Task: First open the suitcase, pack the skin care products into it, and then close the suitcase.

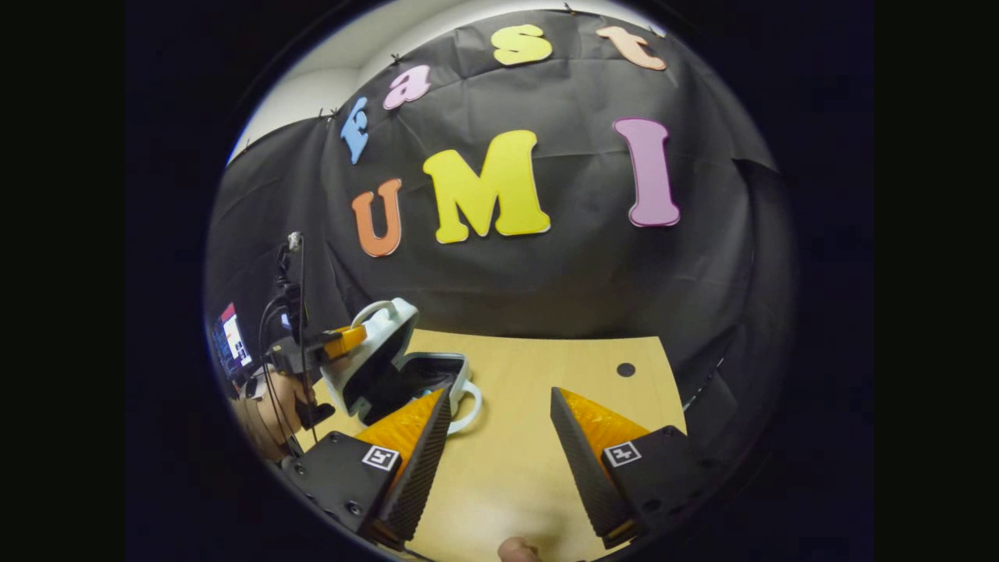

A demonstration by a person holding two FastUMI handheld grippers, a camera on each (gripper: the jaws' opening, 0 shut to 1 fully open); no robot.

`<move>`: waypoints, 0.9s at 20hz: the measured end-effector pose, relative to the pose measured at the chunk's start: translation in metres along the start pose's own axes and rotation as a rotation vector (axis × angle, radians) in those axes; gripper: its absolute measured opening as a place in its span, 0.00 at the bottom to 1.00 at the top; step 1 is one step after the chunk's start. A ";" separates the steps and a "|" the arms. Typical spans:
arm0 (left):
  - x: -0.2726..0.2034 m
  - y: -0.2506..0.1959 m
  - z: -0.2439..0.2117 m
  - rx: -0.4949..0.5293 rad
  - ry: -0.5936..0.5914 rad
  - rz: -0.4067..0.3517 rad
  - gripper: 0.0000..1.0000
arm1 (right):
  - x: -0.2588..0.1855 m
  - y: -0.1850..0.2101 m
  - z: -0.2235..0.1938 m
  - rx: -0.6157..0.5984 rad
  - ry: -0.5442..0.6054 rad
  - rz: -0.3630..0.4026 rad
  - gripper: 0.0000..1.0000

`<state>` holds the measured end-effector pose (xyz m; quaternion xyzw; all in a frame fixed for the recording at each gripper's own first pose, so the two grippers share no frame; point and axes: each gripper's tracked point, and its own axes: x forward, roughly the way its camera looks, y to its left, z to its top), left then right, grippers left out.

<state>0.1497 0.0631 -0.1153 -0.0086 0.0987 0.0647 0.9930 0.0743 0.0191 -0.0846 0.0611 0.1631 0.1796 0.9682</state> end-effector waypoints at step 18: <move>0.049 -0.117 -0.144 0.420 0.226 0.006 0.12 | -0.033 -0.076 -0.023 0.033 0.021 -0.186 0.77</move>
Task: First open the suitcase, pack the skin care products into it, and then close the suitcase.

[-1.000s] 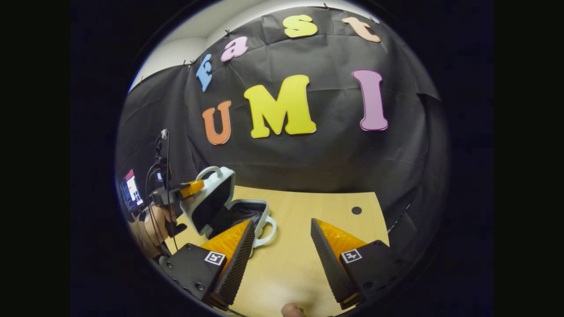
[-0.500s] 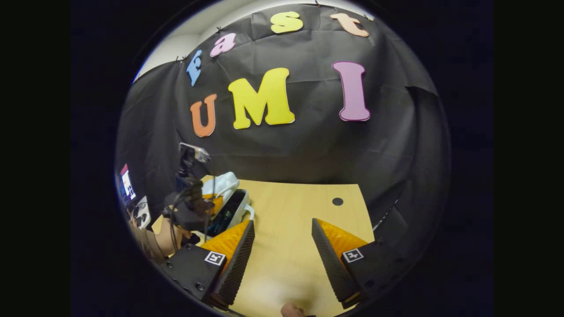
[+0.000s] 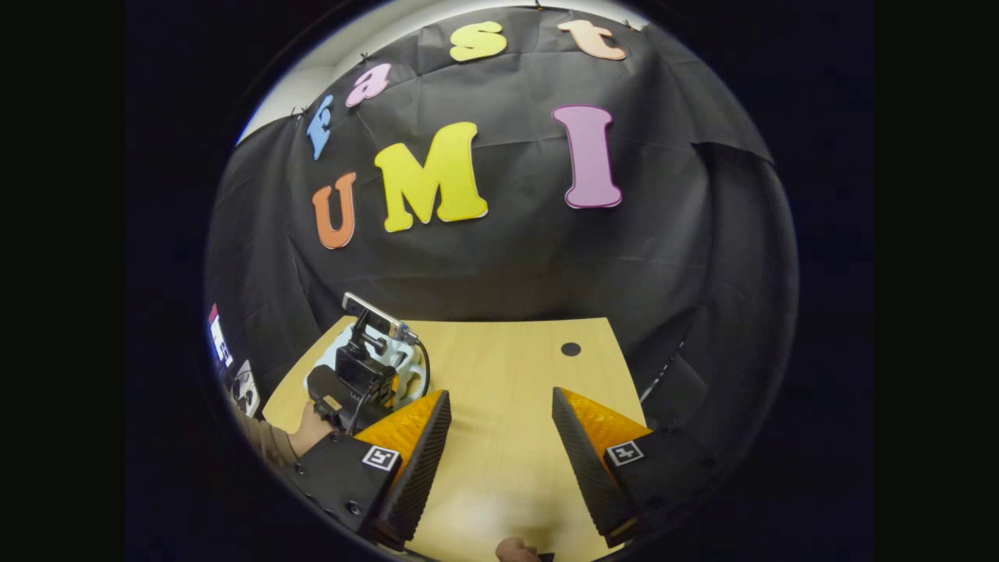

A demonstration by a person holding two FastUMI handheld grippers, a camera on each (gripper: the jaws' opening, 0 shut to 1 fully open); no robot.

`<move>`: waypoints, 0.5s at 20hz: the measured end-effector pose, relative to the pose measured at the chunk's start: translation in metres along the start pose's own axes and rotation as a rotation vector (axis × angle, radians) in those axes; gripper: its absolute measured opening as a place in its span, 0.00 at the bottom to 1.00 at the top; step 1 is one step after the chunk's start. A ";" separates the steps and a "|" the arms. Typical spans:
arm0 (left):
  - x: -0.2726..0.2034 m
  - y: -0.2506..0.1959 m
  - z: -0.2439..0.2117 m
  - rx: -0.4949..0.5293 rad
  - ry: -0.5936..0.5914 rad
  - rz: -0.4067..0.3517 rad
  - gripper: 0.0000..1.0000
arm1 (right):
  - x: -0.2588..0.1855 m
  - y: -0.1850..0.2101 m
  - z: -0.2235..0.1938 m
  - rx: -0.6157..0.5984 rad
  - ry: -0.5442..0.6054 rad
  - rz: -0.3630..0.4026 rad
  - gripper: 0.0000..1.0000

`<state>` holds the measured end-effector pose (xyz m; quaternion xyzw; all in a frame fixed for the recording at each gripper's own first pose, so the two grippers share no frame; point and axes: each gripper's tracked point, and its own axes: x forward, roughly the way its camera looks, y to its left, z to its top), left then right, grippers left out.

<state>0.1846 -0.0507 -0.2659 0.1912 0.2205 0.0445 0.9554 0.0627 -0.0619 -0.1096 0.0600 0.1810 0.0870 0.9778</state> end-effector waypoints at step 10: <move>-0.063 0.007 0.043 -0.304 -0.064 -0.178 0.95 | -0.014 0.019 0.042 -0.018 -0.116 -0.141 0.78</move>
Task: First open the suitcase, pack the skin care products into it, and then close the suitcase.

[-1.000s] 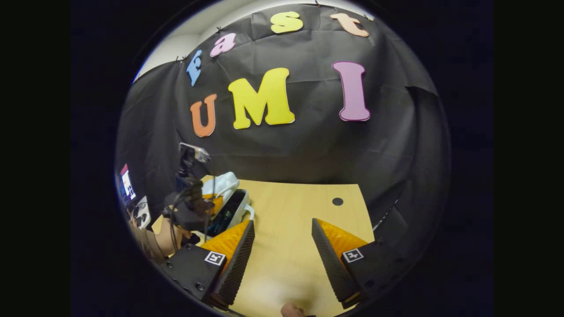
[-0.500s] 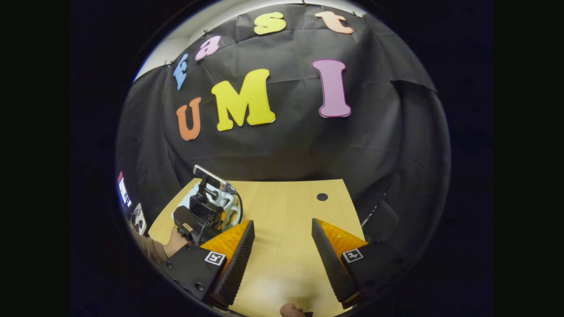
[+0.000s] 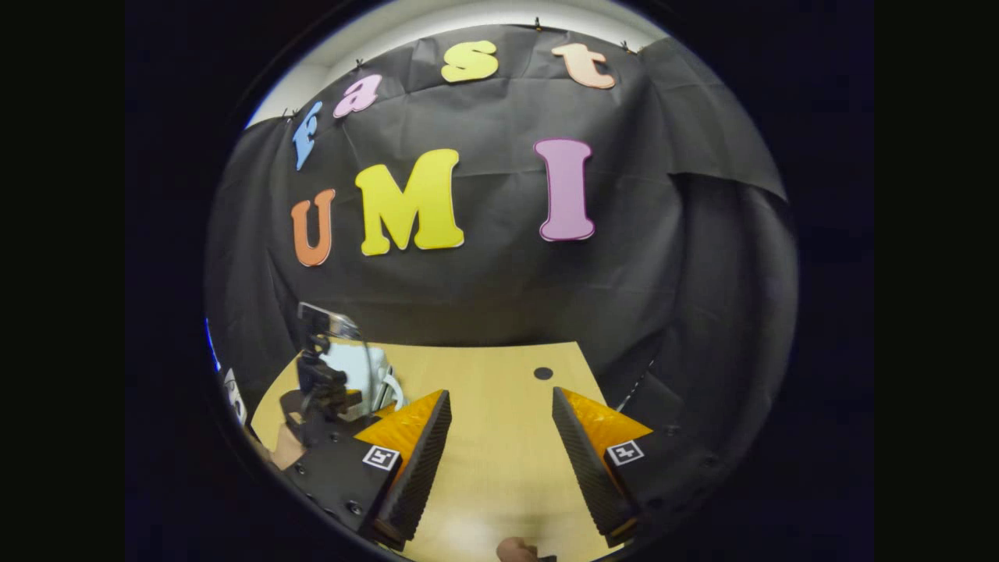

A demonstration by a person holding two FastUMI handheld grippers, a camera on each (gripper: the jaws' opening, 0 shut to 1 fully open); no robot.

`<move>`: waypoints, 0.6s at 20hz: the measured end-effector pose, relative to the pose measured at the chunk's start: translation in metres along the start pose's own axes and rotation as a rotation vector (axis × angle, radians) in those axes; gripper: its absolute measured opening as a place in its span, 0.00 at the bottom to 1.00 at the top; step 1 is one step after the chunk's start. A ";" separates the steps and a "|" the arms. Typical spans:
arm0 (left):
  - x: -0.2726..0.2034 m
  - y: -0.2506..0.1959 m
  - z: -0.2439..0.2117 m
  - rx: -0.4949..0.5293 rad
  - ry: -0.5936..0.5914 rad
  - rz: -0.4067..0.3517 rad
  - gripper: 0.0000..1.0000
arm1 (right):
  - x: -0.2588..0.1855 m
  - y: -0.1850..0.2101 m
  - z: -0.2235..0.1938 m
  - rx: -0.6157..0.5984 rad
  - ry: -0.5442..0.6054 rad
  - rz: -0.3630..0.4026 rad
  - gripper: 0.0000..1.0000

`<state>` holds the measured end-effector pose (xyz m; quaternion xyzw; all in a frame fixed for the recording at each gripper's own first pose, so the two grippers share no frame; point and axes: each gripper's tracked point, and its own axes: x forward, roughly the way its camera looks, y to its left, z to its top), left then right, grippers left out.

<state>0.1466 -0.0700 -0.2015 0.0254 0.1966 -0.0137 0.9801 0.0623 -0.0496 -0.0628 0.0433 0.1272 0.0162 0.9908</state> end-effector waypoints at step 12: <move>-0.161 0.159 0.115 -0.018 -0.310 0.142 0.98 | -0.007 0.169 0.022 -0.104 -0.126 0.099 0.78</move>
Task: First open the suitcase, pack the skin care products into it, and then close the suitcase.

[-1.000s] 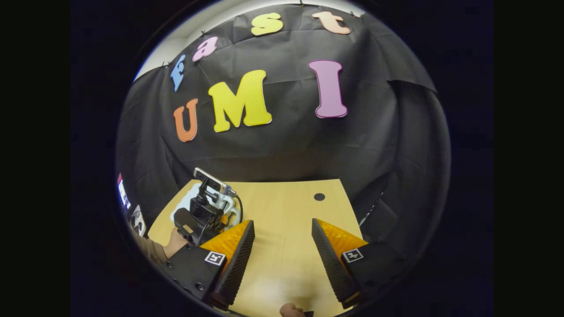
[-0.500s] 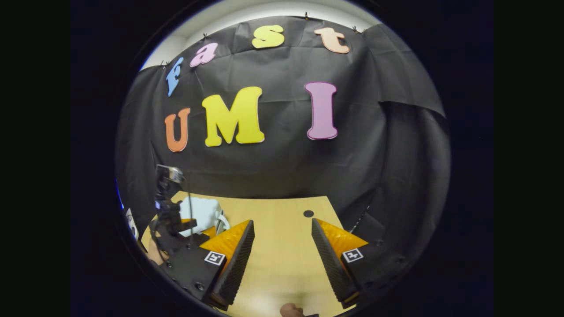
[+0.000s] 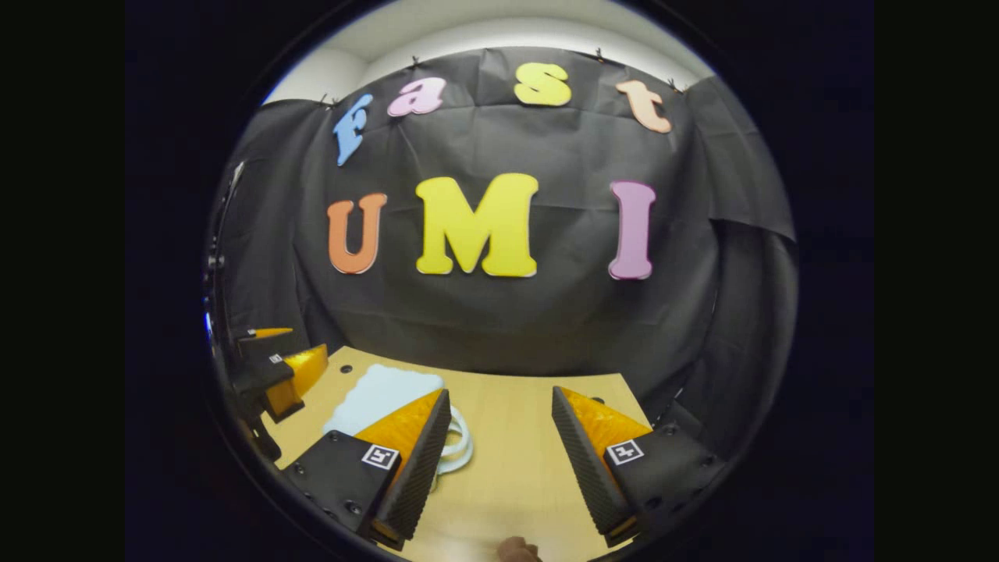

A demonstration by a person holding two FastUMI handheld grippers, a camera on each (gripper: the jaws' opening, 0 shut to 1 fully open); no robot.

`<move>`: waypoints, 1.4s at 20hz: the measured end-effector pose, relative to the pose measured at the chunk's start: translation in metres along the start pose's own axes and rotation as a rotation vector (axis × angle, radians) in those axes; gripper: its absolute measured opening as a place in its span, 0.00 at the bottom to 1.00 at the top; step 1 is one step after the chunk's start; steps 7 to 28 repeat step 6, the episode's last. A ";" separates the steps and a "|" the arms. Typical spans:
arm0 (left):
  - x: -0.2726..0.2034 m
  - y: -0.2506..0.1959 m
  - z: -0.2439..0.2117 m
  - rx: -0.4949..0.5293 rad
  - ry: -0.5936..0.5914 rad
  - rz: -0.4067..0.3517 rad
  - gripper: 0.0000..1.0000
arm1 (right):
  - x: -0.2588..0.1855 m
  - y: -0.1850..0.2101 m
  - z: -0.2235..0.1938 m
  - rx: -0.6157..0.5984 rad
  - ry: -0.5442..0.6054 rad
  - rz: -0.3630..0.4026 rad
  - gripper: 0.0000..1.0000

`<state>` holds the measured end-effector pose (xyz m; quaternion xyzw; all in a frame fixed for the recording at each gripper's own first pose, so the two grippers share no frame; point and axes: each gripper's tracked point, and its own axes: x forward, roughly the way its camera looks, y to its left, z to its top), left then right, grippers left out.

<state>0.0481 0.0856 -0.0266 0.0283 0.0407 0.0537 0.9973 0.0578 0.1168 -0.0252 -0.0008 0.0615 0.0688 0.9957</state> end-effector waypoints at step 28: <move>-0.012 0.030 0.016 0.001 -0.025 0.016 0.98 | -0.004 0.035 0.023 -0.018 -0.082 0.016 0.77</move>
